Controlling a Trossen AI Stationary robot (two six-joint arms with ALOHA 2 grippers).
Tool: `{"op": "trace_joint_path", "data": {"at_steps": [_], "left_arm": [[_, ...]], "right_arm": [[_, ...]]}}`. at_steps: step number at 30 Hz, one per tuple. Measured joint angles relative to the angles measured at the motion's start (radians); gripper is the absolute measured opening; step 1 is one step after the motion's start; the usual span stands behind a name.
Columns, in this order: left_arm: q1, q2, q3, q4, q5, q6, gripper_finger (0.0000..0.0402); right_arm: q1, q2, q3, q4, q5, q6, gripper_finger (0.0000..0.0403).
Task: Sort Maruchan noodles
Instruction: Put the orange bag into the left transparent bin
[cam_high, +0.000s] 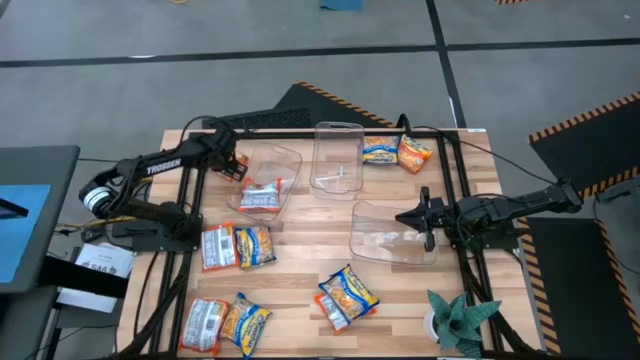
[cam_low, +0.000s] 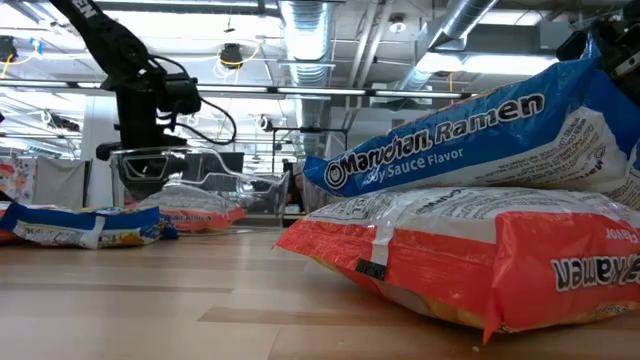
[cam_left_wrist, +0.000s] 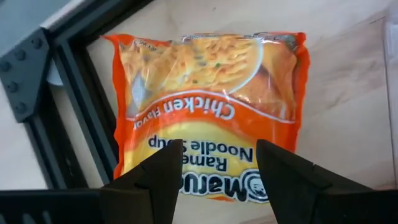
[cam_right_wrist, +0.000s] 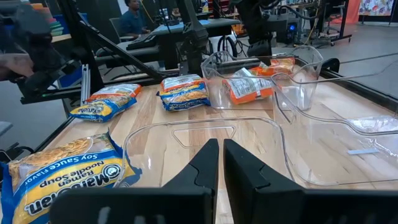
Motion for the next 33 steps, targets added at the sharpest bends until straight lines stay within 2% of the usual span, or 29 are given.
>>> {"op": "trace_joint_path", "data": {"at_steps": [3, 7, 13, 17, 22, 23, 33], "left_arm": [[0.029, 0.009, 0.000, 0.018, 0.093, 0.003, 0.0192], [0.046, 0.064, 0.001, 0.031, 0.117, 0.009, 0.0192], [-0.008, 0.152, 0.003, 0.066, -0.055, -0.002, 0.0189], [-0.044, 0.195, 0.005, 0.072, -0.138, -0.001, 0.0145], [-0.047, 0.183, 0.003, 0.073, -0.138, -0.001, 0.0028], [-0.047, 0.175, 0.002, 0.075, -0.135, -0.001, 0.0015], [-0.045, 0.065, -0.002, 0.050, -0.126, 0.028, 0.0000]], "right_arm": [[0.000, 0.000, 0.000, 0.000, 0.000, 0.000, 0.0049], [0.000, 0.000, 0.000, 0.000, 0.000, 0.000, 0.0049], [0.000, 0.000, 0.000, 0.000, 0.000, 0.000, 0.0049], [0.000, 0.000, 0.000, 0.000, 0.000, 0.000, 0.0049], [0.000, 0.000, 0.000, 0.000, 0.000, 0.000, 0.0049], [0.000, 0.000, 0.000, 0.000, 0.000, 0.000, 0.0049], [0.000, 0.000, 0.000, 0.000, 0.000, 0.000, 0.0049]]}}
